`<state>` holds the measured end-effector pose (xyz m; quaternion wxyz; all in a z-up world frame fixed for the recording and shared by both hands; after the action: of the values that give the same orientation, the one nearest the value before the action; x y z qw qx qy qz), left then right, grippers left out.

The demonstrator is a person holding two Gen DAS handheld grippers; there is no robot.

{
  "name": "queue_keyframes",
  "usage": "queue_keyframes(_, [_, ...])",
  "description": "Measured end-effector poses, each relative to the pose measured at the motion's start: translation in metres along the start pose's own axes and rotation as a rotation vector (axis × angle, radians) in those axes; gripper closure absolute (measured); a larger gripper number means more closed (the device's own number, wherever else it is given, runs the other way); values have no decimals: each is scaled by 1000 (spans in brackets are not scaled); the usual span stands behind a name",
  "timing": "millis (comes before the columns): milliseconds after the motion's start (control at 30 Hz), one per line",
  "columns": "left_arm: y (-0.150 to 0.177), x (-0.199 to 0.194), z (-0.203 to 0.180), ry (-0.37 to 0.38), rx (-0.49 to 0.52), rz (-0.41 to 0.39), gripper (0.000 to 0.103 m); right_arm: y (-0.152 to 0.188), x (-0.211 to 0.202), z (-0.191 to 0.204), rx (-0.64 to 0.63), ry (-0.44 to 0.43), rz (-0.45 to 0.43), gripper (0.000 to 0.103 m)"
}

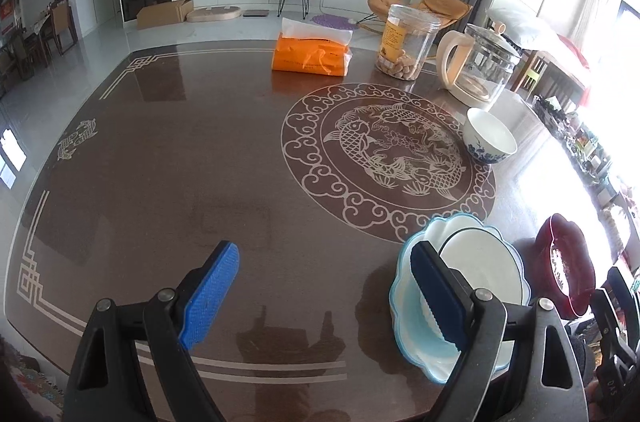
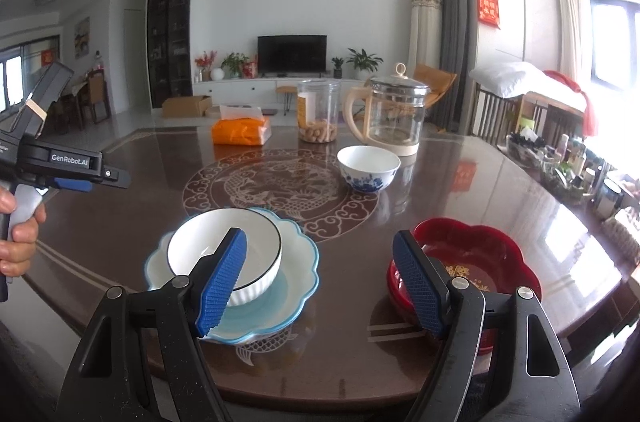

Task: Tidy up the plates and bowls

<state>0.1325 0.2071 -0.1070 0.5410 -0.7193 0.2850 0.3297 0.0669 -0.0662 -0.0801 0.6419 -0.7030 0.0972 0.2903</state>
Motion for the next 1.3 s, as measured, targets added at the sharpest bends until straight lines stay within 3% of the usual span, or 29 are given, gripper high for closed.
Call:
queue_keyframes(367, [-59,35,-82,122,130,91,15,-44,87,-104,258,-58,314,24])
queue_keyframes(667, [-112,138,-156,68,186,245,16,-59,182,-162,472,-113,496,24])
queue_keyframes(867, [-127,196,-199,118,135,315,24,-66,234,-175,505,-110,556,26])
queue_keyframes(967, [-129,221,-209,115,96,348,29,-66,253,-175,491,-102,570,38])
queue_keyframes(1100, [-125,245,-217,113,65,396,44,-60,275,-176,487,-111,603,59])
queue_keyframes(1200, [-122,253,-222,123,57,411,48,-57,286,-174,469,-117,613,61])
queue_keyframes(1300, [-118,257,-228,132,67,416,62,-55,295,-172,459,-124,621,64])
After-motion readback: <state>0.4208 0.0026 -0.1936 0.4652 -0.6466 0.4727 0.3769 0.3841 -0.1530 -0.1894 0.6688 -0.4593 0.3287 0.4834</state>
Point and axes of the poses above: each gripper's, at about its wrist camera, not at the fingertips, and x roughly the way its jaws point, z to its left, y to its underside, the point moved 7 cm from there along x, roughly the way its jaws point, and after that the axes turned 4 degrees about -x, right-handed, at the moved point
